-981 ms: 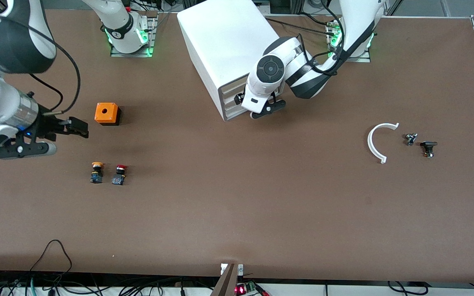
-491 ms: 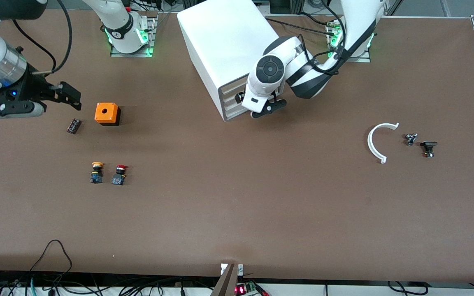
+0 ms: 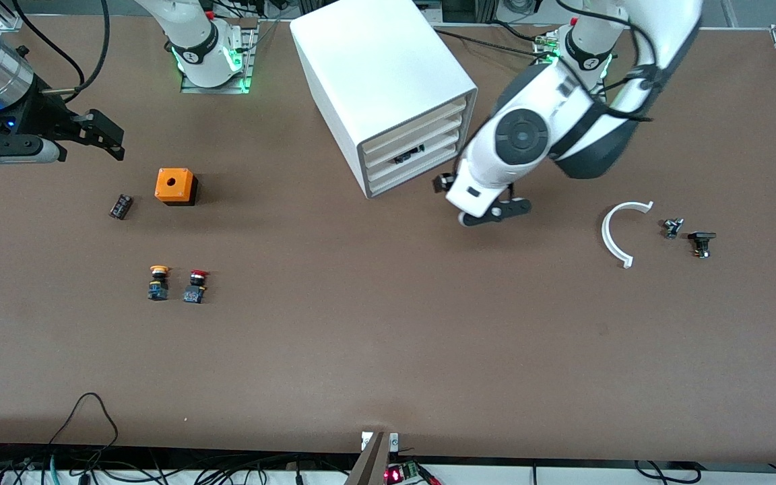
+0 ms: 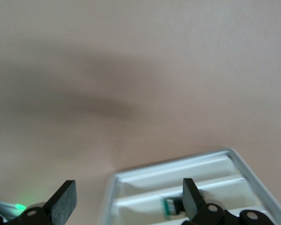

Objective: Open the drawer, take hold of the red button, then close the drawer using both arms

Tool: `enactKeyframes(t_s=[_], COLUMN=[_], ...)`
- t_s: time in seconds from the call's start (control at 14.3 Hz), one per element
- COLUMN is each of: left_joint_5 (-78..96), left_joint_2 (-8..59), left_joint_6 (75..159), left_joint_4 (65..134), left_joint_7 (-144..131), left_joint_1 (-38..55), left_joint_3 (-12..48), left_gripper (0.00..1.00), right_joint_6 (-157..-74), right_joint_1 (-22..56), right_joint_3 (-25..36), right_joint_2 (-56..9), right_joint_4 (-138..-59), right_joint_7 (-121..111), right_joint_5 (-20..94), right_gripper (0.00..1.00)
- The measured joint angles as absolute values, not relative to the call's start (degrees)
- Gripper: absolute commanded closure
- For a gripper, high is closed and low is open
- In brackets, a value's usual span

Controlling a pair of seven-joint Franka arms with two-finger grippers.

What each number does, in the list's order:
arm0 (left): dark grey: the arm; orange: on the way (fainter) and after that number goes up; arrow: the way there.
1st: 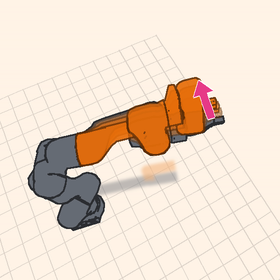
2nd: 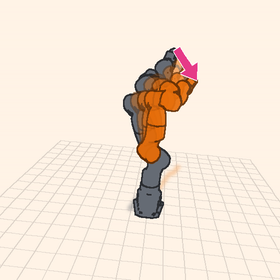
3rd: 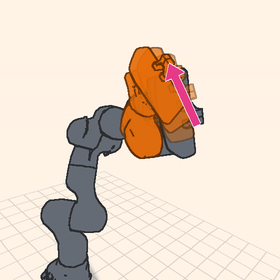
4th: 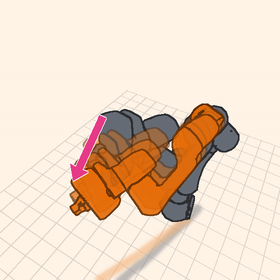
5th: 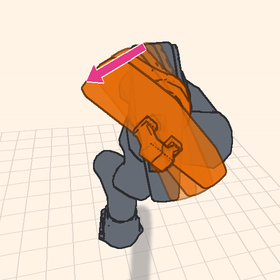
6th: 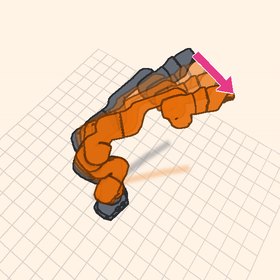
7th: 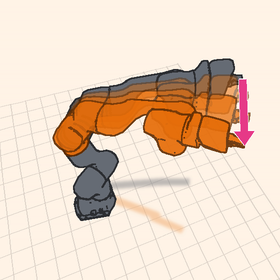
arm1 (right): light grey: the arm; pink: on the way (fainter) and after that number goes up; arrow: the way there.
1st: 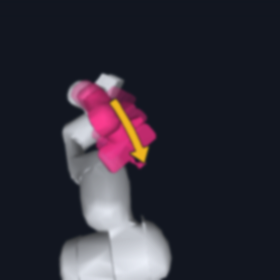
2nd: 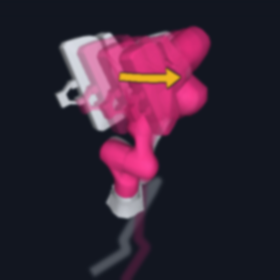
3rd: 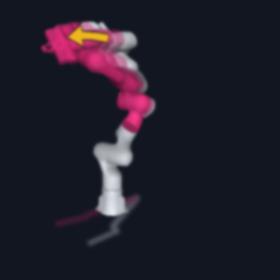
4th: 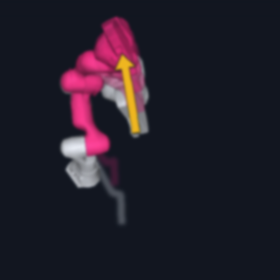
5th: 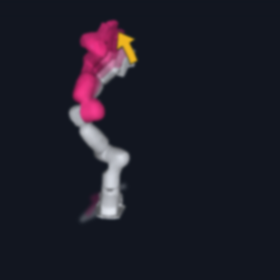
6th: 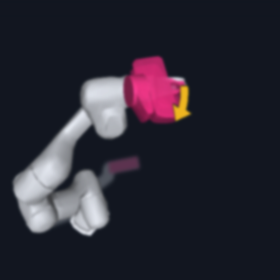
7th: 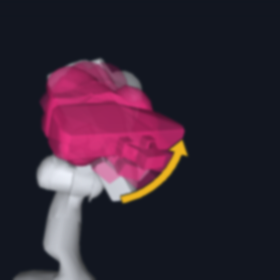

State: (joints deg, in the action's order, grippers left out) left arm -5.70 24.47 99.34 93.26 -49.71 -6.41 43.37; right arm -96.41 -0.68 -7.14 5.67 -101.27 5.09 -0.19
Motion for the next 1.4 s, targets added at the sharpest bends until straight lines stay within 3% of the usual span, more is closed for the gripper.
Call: enactKeyframes(t_s=[0.28,0.49,1.12,1.4], left_joint_5=[-13.3,-13.1,-5.1,-3.3], left_joint_2=[23.5,20.2,8.3,3.2], left_joint_6=[92.1,91.1,89.7,93.0], left_joint_4=[84.5,82.1,86.7,91.7], left_joint_7=[-38.5,-26.0,6.8,8.4], left_joint_1=[-9.8,-9.8,-1.6,-0.3], left_joint_3=[43.2,37.9,10.1,6.2], left_gripper=[0.00,0.00,0.00,0.00], right_joint_6=[-96.5,-96.5,-96.6,-96.6], right_joint_1=[-0.7,-0.7,-0.7,-0.7], right_joint_3=[-7.4,-7.4,-7.4,-7.4], right_joint_2=[5.7,5.7,5.6,5.1], right_joint_4=[-101.3,-101.0,-99.5,-99.0], right_joint_7=[7.1,7.1,7.2,7.2], right_joint_5=[1.5,1.5,1.5,1.5], right_gripper=[0.01,0.01,0.01,0.01])
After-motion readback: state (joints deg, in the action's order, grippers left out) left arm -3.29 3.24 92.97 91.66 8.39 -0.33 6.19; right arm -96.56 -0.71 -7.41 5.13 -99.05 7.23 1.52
